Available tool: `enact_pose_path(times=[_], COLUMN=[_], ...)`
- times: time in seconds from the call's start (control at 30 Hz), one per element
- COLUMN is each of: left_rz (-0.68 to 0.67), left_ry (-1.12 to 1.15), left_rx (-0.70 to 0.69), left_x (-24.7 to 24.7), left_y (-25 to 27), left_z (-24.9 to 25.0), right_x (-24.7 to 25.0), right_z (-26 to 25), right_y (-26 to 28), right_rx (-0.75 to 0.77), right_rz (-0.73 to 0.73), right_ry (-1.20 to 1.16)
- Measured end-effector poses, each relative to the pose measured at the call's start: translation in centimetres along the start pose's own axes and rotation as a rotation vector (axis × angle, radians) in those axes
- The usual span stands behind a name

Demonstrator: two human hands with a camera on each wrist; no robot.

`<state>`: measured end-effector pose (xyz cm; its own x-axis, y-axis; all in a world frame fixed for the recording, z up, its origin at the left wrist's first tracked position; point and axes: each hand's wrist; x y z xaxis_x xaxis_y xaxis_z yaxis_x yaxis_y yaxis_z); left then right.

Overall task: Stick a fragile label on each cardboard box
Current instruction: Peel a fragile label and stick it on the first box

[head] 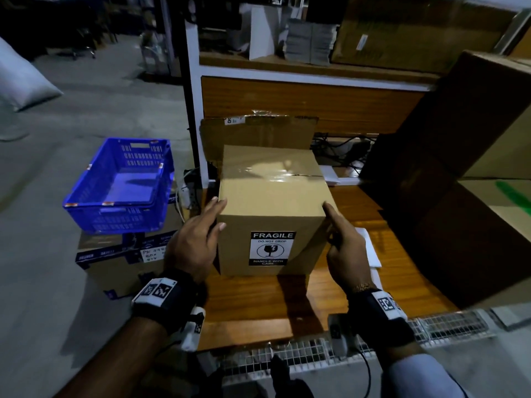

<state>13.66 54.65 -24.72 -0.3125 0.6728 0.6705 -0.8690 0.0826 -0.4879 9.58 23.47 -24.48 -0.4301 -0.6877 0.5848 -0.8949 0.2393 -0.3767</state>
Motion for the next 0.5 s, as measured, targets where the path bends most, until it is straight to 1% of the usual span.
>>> enact_pose_path(times=[0.17,0.27,0.4,0.5], left_rz=[0.093,0.087,0.110,0.148], left_ry=[-0.061,-0.086,-0.086,-0.092], left_rx=[0.056,0.122,0.107,0.124], left_x=[0.2,0.0,-0.3,-0.2], left_y=[-1.0,-1.7,-2.2,-2.6], left_z=[0.6,0.4,-0.4,-0.5], right_x=[-0.3,-0.3,-0.6,-1.3], right_z=[-1.1,-2.4,-3.2,-3.2], right_y=[-2.0,-3.0,-4.2,-5.2], right_rx=[0.015,0.002,-0.013,-0.022], right_rz=[-0.045,-0.093,-0.163,-0.173], right_ry=[0.020,0.081,0.088,0.088])
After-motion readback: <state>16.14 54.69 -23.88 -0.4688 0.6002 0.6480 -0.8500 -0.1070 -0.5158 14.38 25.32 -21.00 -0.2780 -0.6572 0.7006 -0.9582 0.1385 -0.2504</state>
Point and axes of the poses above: each hand's wrist, its own y-axis away from the middle knuckle, its own x-axis out of the back of the hand, z = x × y, and after that the axes turned 2 degrees about z, right-handed
